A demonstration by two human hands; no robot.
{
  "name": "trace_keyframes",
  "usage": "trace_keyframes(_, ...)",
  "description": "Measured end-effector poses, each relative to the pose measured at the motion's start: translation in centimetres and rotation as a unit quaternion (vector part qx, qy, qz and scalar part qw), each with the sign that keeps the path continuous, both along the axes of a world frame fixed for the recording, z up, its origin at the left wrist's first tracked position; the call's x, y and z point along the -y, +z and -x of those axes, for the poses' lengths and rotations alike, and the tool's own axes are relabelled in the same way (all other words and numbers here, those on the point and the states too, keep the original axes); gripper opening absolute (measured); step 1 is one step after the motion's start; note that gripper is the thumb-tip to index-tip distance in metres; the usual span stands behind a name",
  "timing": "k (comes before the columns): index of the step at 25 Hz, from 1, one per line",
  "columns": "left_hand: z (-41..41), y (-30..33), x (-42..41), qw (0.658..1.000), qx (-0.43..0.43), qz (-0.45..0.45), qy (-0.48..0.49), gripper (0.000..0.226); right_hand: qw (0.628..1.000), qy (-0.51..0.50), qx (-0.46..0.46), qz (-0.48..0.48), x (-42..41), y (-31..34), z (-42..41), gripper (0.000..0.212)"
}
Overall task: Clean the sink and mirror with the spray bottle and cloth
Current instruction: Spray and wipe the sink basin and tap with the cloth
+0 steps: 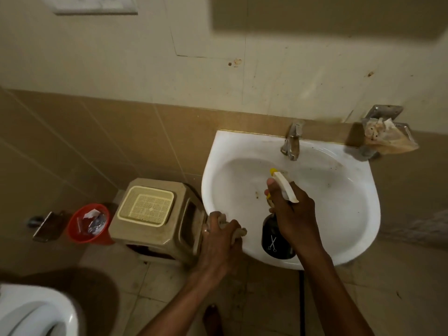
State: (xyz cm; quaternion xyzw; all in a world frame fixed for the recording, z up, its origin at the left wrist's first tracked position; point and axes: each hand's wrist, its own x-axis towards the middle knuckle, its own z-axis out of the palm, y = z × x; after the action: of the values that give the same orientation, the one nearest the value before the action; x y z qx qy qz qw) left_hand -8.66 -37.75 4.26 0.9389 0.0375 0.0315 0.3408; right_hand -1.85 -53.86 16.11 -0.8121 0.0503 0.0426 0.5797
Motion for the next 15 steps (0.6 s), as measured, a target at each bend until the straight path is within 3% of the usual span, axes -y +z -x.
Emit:
trace_keyframes(2, -1.4, 1.8, -1.3, 0.999, 0.014, 0.049, -0.014, 0.03, 1.0, -0.009, 0.001, 0.001, 1.4, 0.3, 0.5, 0.029)
trace_keyframes(4, -5.8, 3.8, -3.3, 0.995, 0.062, 0.075, 0.036, 0.039, 0.999, -0.036, 0.011, -0.015, 2.5, 0.6, 0.3, 0.027)
trace_keyframes(6, -12.0, 5.6, -4.4, 0.987, 0.102, 0.085, 0.092, 0.035, 0.998, -0.055, 0.016, -0.014, 3.1, 0.8, -0.2, 0.033)
trace_keyframes(10, -24.4, 4.8, -2.9, 0.981, 0.138, 0.079, 0.109, 0.055, 0.996, -0.085, 0.029, -0.019, 3.7, -0.1, -1.2, 0.041)
trace_keyframes(15, -30.0, -0.1, 2.2, 0.992, 0.066, -0.06, 0.088, 0.029, 0.994, -0.104, 0.014, -0.026, 4.4, -1.0, -2.6, 0.045)
